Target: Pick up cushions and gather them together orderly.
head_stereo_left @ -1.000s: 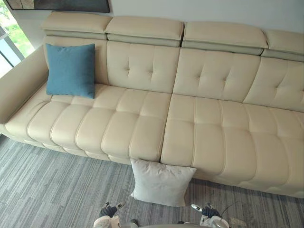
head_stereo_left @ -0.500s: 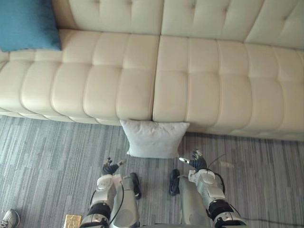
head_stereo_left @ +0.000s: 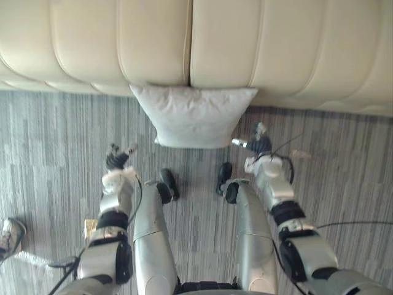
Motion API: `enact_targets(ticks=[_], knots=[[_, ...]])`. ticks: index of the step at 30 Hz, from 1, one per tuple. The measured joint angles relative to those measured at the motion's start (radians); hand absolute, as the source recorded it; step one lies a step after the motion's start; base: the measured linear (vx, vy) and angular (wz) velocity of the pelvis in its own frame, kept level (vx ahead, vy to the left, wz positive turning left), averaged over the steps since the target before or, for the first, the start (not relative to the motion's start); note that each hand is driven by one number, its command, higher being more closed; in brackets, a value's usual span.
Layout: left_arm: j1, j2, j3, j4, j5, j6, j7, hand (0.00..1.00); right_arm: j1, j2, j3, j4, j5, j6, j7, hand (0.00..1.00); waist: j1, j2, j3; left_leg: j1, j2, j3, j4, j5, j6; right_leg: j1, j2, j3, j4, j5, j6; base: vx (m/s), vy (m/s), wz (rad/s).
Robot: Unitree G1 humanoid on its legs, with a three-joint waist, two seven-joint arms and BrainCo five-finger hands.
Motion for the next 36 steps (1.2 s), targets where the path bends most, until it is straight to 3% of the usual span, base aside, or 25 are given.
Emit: enact_targets(ticks=[4,12,18,26,27,28,36], knots=[[-0.095,0.071,-0.001,-0.013,-0.001,-0.006,0.0,0.0,-0.085,-0.096,-0.038,0.007,0.031,-0.001,-0.035,0.0,0.001,0.004,0.017,-0.09,-0.017,-0.015,0.0,0.02,0.005,-0.084,-0.02,-0.013,0.022,0.0,-0.001,-0.02,-0.013,0.18],[-0.17,0.135,-0.075,-0.08,-0.035,-0.028,0.002,0.0,-0.16,-0.195,-0.078,0.009,0.07,-0.018,-0.094,0.0,0.01,0.008,0.019,-0.21,-0.027,-0.037,0.026,0.039,0.011,-0.191,-0.037,-0.025,0.057,0.001,-0.002,-0.06,0.002,0.1],[-0.265,0.167,-0.204,-0.092,0.012,-0.027,0.004,0.0,-0.249,-0.18,0.018,0.011,0.067,-0.021,-0.091,0.0,0.019,0.008,0.02,-0.286,-0.027,-0.038,0.032,0.053,0.019,-0.267,-0.039,-0.024,0.064,0.01,-0.013,-0.09,0.009,0.03],[-0.416,0.162,-0.356,-0.085,0.182,-0.024,0.012,0.0,-0.386,-0.067,0.121,0.073,0.025,-0.054,-0.098,0.0,0.012,0.01,0.02,-0.357,-0.028,-0.039,0.002,0.075,0.008,-0.34,-0.037,-0.032,0.041,0.028,-0.03,-0.05,0.003,0.01],[-0.437,0.157,-0.358,-0.084,0.193,-0.023,0.026,0.0,-0.4,-0.063,0.131,0.073,0.024,-0.063,-0.101,1.0,0.01,0.01,0.02,-0.369,-0.027,-0.038,-0.006,0.082,0.006,-0.352,-0.034,-0.034,0.036,0.033,-0.03,-0.03,-0.005,-0.01],[-0.456,0.15,-0.359,-0.081,0.206,-0.02,0.043,1.0,-0.408,-0.058,0.135,0.071,0.022,-0.07,-0.102,1.0,0.007,0.01,0.02,-0.382,-0.027,-0.038,-0.007,0.083,0.005,-0.366,-0.034,-0.034,0.036,0.034,-0.03,-0.03,-0.008,-0.02],[-0.468,0.124,-0.373,-0.126,0.218,-0.015,0.138,1.0,-0.387,-0.037,0.152,0.029,0.004,-0.078,-0.129,1.0,0.001,0.01,0.019,-0.394,-0.025,-0.045,-0.007,0.086,-0.001,-0.377,-0.026,-0.034,0.036,0.035,-0.031,-0.03,-0.019,0.0]])
